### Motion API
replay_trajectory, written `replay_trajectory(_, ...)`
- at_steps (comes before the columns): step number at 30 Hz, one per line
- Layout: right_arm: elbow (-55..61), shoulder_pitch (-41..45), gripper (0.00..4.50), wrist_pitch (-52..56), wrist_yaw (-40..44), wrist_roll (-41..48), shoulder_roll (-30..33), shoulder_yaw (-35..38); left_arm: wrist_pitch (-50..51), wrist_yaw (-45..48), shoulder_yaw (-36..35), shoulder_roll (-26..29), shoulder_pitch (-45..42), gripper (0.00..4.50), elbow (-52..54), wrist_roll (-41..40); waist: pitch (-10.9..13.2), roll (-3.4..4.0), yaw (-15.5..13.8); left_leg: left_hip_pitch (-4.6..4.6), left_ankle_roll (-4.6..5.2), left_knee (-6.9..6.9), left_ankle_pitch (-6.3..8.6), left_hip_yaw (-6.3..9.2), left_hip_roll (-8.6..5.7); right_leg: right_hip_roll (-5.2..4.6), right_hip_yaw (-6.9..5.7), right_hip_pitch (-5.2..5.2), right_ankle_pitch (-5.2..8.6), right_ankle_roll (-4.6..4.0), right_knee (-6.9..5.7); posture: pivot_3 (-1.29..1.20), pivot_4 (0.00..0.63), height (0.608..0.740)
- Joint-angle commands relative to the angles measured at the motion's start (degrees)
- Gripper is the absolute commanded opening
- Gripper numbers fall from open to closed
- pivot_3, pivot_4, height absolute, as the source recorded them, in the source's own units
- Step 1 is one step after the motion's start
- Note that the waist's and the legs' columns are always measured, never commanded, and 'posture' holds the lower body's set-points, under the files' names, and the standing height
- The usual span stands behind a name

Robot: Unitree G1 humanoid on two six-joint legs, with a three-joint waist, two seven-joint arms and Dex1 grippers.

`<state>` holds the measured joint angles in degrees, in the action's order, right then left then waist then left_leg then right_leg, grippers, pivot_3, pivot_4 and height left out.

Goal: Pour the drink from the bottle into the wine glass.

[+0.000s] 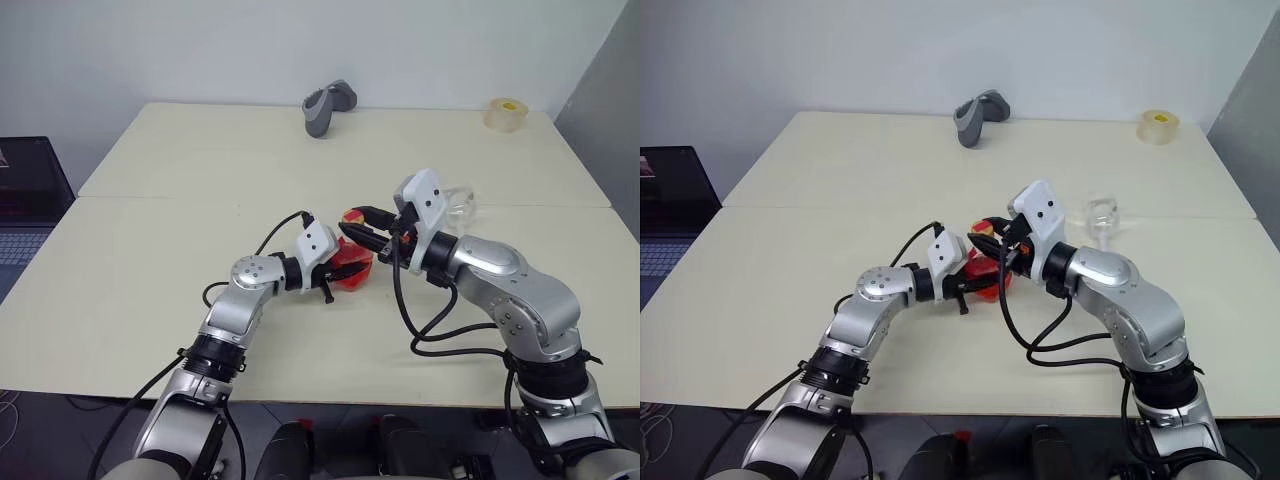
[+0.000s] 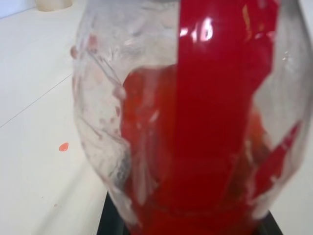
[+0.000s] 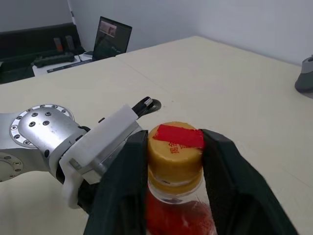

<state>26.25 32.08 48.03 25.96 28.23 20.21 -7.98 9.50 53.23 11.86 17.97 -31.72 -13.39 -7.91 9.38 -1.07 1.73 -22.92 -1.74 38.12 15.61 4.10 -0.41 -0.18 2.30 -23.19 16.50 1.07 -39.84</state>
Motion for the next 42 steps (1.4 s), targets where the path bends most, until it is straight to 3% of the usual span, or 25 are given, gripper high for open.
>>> replay_trajectory(1, 1.72, 0.86, 1.22, -1.09, 0.37, 1.46, -1.21, 1.48, -1.06, 0.20, -0.41, 0.07, -0.42, 0.75, 3.12, -0.77, 0.00, 0.00, 0.00, 0.00, 0.00, 0.00, 0.00, 0.00, 0.00, 0.00, 0.00, 0.00, 0.00, 0.00, 0.00, 0.00, 0.150, 0.740)
replay_trajectory(10, 2.92, -0.58, 1.22, 0.37, 1.02, 7.14, -5.06, 5.44, -1.41, 0.17, -0.26, -0.07, 0.05, 0.75, 3.43, -0.62, 0.00, 0.00, -0.01, 0.00, 0.00, 0.00, 0.00, 0.00, 0.01, 0.00, 0.01, 0.00, 0.00, 0.00, 0.00, 0.00, 0.150, 0.740)
replay_trajectory(16, 3.75, -0.30, 1.21, -5.59, 1.99, 0.69, -0.94, 2.84, -1.47, 0.16, -0.27, 0.03, 0.29, 0.75, 3.65, -0.74, 0.00, 0.01, 0.01, -0.01, 0.00, 0.00, 0.00, -0.01, 0.00, 0.00, 0.00, -0.01, 0.00, 0.00, 0.01, 0.00, 0.150, 0.740)
replay_trajectory(24, 4.54, -2.93, 1.21, -8.66, 1.74, -0.70, 1.49, 5.19, -1.56, -0.56, -0.68, -0.17, 0.35, 0.75, 3.79, -0.86, 0.00, 0.00, 0.01, -0.01, 0.00, -0.01, 0.00, 0.00, -0.01, 0.00, 0.01, -0.01, 0.00, 0.00, 0.00, 0.00, 0.150, 0.740)
replay_trajectory(29, 9.93, -16.58, 1.20, -6.49, 4.75, 1.94, 11.06, 14.99, 0.81, 0.14, -2.09, 0.27, 0.77, 0.75, 6.10, -3.24, 0.00, -0.01, -0.70, -0.09, 0.00, -0.01, 0.00, 0.06, -0.02, -0.03, -0.08, 0.06, 0.00, 0.00, 0.23, 0.00, 0.150, 0.740)
replay_trajectory(32, 10.26, -26.58, 1.20, -6.78, 5.08, 1.64, 13.62, 19.61, 1.84, 2.09, -1.89, 0.50, 0.81, 0.75, 7.76, -4.91, 0.00, -0.01, -0.71, -0.08, 0.01, -0.01, 0.00, -0.02, -0.05, -0.07, 0.00, 0.07, -0.01, 0.01, 0.23, 0.00, 0.150, 0.740)
replay_trajectory(38, 0.43, -38.84, 1.20, -15.98, 2.34, -5.62, 11.36, 21.81, 2.08, 5.29, -0.42, 0.69, -0.25, 0.75, 8.56, -5.74, 0.00, -0.01, -0.20, 0.09, 0.01, -0.03, 0.00, -0.06, 0.00, 0.04, 0.05, 0.11, 0.00, 0.01, 0.05, 0.00, 0.150, 0.740)
replay_trajectory(42, -6.27, -40.28, 1.20, -21.36, 1.64, -8.84, 9.14, 20.62, 1.45, 6.01, 0.15, 0.51, -1.31, 0.75, 7.65, -5.24, 0.00, 0.00, 0.03, 0.12, 0.00, -0.06, 0.00, -0.12, 0.01, 0.09, 0.09, 0.10, 0.01, 0.01, 0.03, 0.00, 0.150, 0.740)
